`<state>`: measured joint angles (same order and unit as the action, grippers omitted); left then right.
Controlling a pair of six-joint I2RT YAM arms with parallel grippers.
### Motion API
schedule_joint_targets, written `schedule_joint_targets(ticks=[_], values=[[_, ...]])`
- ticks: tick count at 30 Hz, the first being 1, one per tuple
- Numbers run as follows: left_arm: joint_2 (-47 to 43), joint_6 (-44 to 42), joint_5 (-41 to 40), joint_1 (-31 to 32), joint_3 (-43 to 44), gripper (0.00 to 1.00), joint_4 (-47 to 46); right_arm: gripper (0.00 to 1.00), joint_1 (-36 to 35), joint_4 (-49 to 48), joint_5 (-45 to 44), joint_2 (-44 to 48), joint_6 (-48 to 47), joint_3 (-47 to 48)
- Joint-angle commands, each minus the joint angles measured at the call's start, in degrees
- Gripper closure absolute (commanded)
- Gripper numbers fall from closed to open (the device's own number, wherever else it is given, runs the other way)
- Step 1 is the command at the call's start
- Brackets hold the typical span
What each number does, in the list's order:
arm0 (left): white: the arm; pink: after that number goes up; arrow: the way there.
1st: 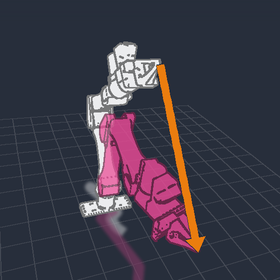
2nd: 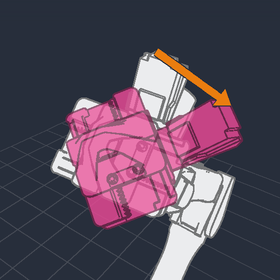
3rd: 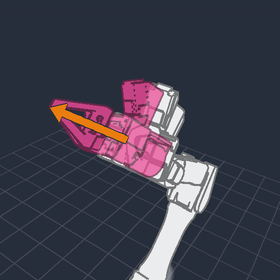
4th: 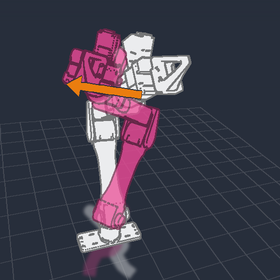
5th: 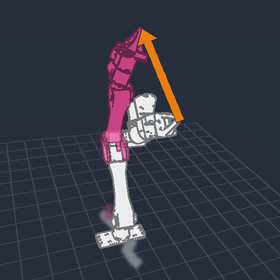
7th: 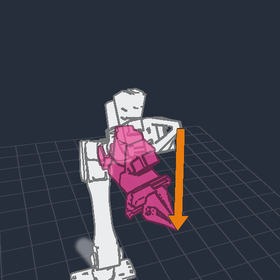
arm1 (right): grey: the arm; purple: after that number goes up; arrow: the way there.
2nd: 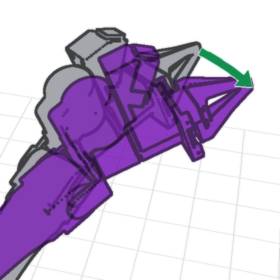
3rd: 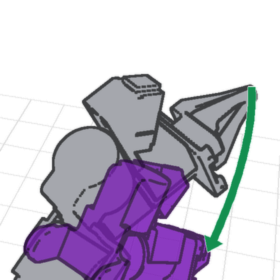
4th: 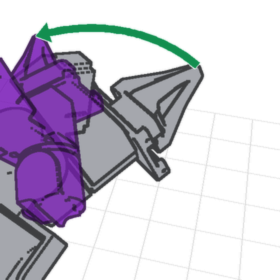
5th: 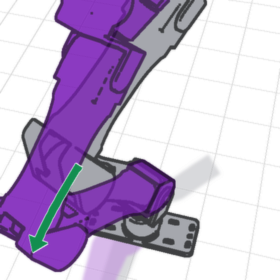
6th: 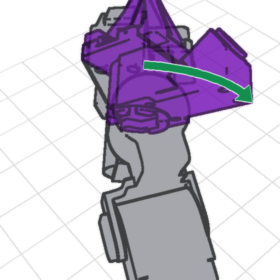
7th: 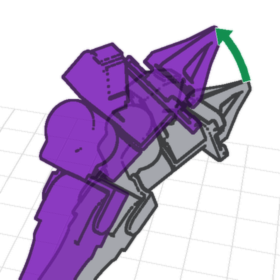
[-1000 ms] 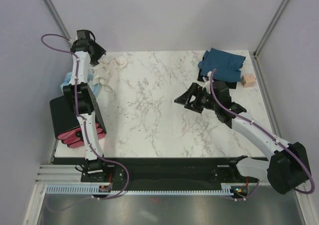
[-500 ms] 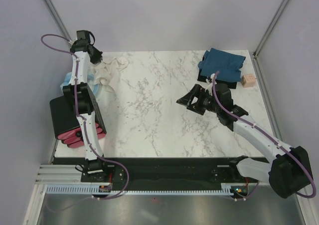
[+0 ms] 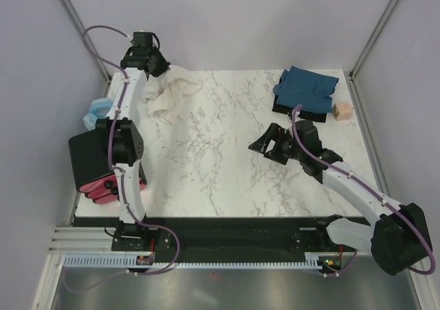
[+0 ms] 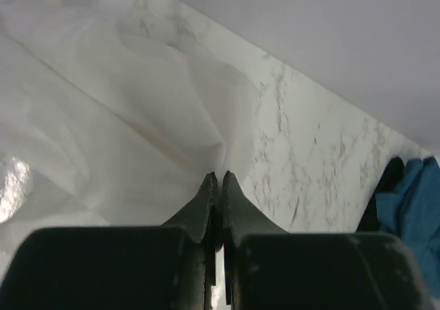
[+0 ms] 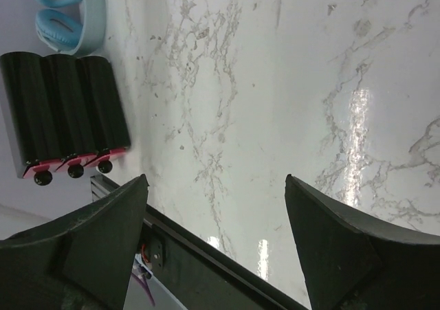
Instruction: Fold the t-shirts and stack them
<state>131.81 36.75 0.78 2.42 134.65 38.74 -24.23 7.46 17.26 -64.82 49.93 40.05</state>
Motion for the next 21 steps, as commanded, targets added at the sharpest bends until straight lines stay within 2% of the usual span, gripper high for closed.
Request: schedule_joint_targets(ticks=[1, 3, 9, 12, 14, 16, 19, 21], values=[[-21.8, -6.7, -0.5, 6.9, -11.8, 0.98, -3.1, 0.11, 1.0, 1.5, -0.1, -2.5, -3.3, 4.1], [-25.2, -6.7, 5.5, 7.7, -17.0, 0.98, -1.2, 0.11, 1.8, 1.4, 0.1, -4.1, -4.5, 5.6], [-42.4, -8.3, 3.0, 11.8, -28.0, 0.98, 9.8, 0.11, 7.1, 5.1, 0.3, -7.2, -8.0, 13.6], [-45.8, -9.9, 9.0, 11.9, -30.5, 0.98, 17.7, 0.12, 7.7, 5.4, -0.4, -7.3, -8.8, 16.7], [-46.3, -12.0, 12.7, 14.4, -33.5, 0.98, 21.2, 0.13, 7.8, 5.5, -0.6, -8.0, -8.5, 18.8], [-48.6, -12.9, 12.2, 19.4, -37.9, 0.98, 22.0, 0.13, 7.7, 5.1, -0.8, -8.7, -7.9, 20.1], [-50.2, -11.4, 12.1, 23.7, -47.9, 0.98, 20.6, 0.13, 7.8, 4.1, 0.0, -9.4, -6.7, 21.9], [-50.1, -9.7, 12.1, 26.0, -50.2, 0.98, 19.2, 0.13, 7.8, 4.0, 0.1, -9.7, -6.6, 23.0]])
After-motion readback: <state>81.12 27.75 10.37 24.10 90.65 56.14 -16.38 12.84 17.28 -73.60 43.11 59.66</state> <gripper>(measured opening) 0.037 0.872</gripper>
